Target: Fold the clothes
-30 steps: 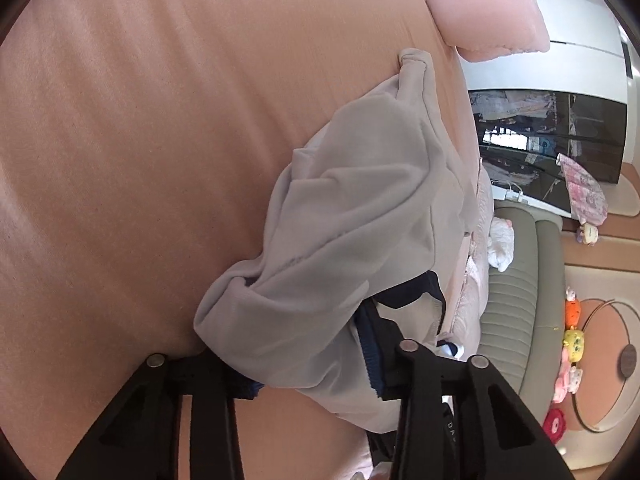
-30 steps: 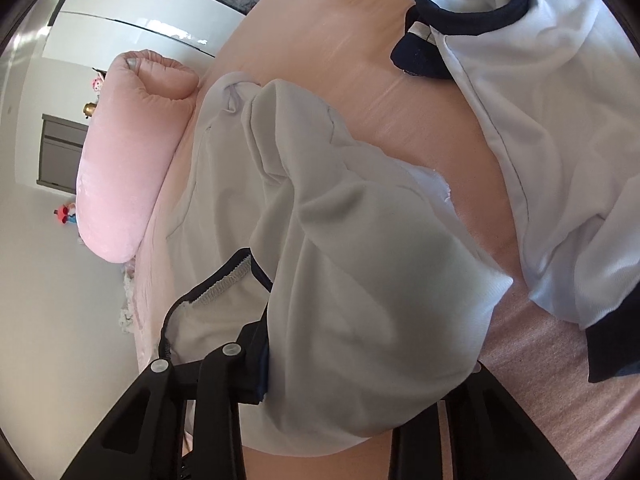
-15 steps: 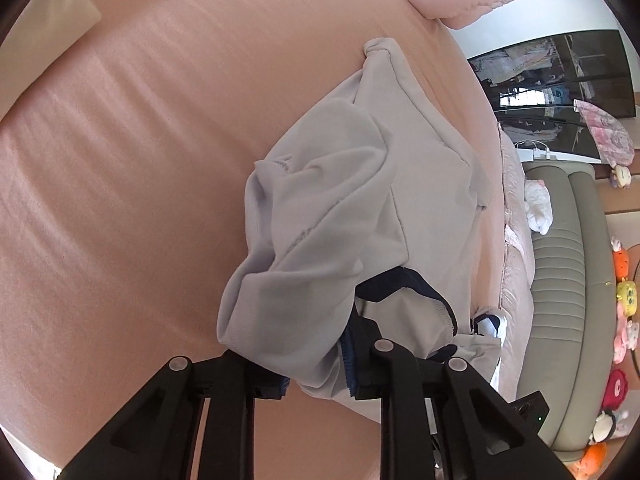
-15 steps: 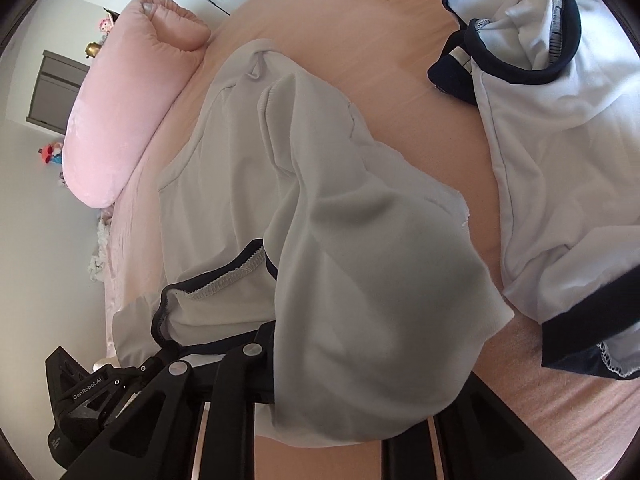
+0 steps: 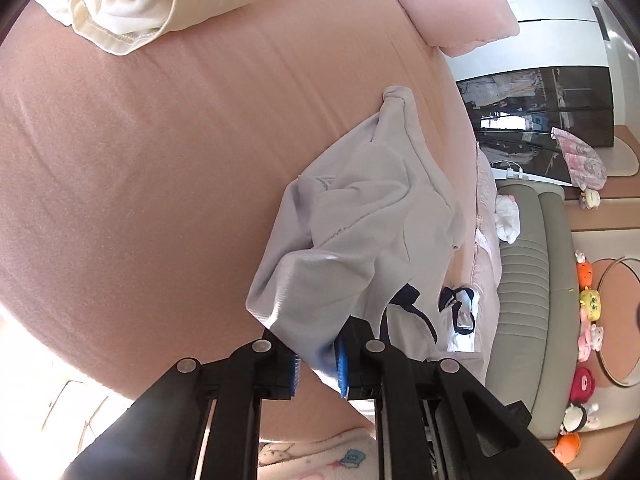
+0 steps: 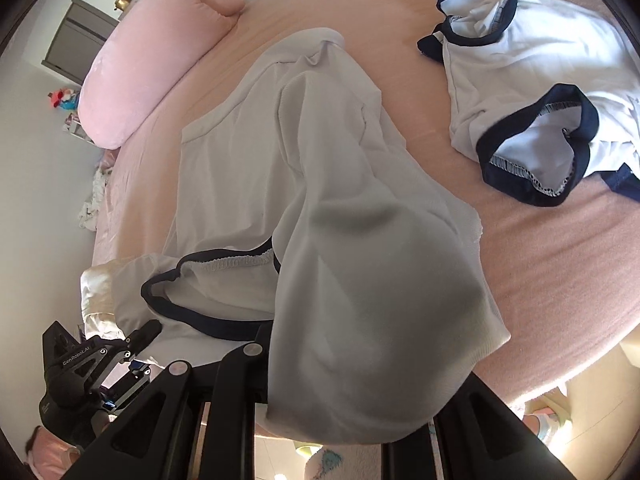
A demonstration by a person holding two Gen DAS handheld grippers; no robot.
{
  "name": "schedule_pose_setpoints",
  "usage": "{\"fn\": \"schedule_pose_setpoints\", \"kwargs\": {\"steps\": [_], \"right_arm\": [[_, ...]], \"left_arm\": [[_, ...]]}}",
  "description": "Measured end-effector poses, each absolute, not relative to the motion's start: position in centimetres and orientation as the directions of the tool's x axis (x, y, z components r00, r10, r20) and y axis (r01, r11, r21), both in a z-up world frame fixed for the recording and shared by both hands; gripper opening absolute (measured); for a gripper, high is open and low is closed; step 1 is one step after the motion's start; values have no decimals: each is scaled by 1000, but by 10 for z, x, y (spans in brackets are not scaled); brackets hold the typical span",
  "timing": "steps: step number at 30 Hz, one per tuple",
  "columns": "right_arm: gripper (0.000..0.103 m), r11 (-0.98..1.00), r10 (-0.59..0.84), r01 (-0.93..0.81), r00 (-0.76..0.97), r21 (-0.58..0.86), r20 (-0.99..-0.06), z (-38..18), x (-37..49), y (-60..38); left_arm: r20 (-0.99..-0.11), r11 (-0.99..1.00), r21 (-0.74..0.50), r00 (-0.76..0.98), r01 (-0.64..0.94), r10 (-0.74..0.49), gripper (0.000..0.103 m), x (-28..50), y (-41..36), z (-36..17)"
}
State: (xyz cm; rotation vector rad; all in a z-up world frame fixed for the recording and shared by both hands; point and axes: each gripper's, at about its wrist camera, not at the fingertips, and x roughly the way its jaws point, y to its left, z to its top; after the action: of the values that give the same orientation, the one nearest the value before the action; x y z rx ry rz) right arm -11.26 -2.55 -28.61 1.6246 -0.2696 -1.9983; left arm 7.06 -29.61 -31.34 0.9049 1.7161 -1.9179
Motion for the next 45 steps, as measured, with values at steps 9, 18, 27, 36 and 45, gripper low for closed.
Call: {"fn": "schedule_pose_setpoints", "kwargs": {"steps": [9, 18, 27, 36, 45], "right_arm": [[17, -835, -519, 268, -96, 480, -850, -278, -101, 4], [20, -849, -494, 257, -79, 461, -866, -285, -94, 17], [45, -858, -474, 251, -44, 449, -880, -287, -99, 19], [61, -824, -548, 242, -114, 512, -829, -257, -79, 50], [61, -812, -438, 538, -301, 229, -847, -201, -45, 66]], "left_arm": [[-710, -252, -698, -693, 671, 121, 12, 89, -259, -301], [-706, -247, -707, -679, 663, 201, 12, 101, -253, -319], [-816, -449, -571, -534, 687, 221, 72, 86, -243, -311], [-857, -671, -435, -505, 601, 103, 73, 101, -218, -279], [-883, -852, -81, -434, 517, -180, 73, 112, -194, -251]]}}
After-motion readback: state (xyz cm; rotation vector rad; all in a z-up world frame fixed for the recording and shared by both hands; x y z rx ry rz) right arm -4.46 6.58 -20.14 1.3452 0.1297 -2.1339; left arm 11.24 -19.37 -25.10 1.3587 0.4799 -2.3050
